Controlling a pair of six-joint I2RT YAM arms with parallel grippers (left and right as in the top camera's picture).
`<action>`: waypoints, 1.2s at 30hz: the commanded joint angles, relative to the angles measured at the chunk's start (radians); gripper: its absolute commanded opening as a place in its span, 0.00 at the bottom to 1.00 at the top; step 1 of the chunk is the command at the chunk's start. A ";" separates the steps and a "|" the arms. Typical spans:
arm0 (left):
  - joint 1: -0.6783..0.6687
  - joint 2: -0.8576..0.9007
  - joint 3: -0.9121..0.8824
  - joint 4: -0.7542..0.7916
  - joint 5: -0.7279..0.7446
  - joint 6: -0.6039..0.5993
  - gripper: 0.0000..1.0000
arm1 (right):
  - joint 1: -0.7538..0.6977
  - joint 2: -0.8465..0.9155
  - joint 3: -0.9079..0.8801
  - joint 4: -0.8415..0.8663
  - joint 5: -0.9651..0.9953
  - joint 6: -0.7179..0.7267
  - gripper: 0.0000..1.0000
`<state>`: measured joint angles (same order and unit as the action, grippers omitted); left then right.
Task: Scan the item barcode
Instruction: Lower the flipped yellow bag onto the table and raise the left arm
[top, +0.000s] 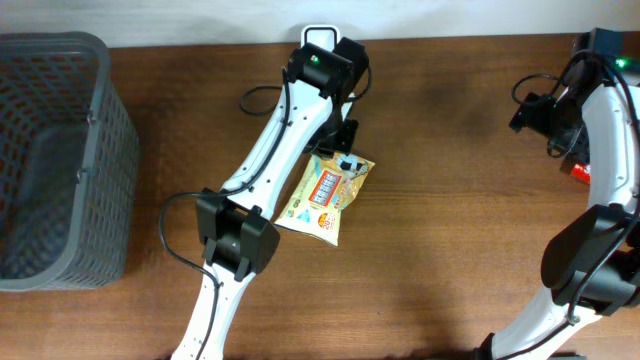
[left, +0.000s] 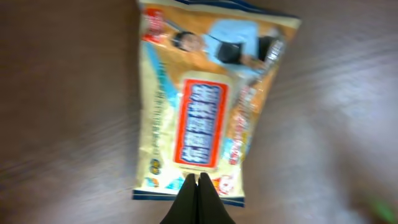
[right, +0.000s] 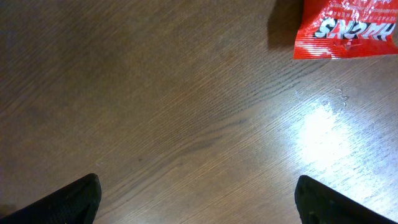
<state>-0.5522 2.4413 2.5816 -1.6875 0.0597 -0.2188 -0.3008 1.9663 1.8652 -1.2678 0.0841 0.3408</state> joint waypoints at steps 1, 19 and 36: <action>-0.006 -0.027 -0.076 -0.001 0.075 0.042 0.00 | -0.002 -0.013 0.001 0.000 -0.002 0.008 0.99; 0.000 -0.032 -0.206 0.131 0.051 0.056 0.00 | -0.002 -0.013 0.001 0.000 -0.002 0.008 0.99; -0.006 -0.013 -0.138 0.254 0.124 0.041 0.00 | -0.002 -0.013 0.001 0.000 -0.002 0.009 0.99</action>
<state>-0.5636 2.4382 2.2139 -1.3525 0.2096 -0.1761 -0.3008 1.9667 1.8652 -1.2682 0.0841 0.3412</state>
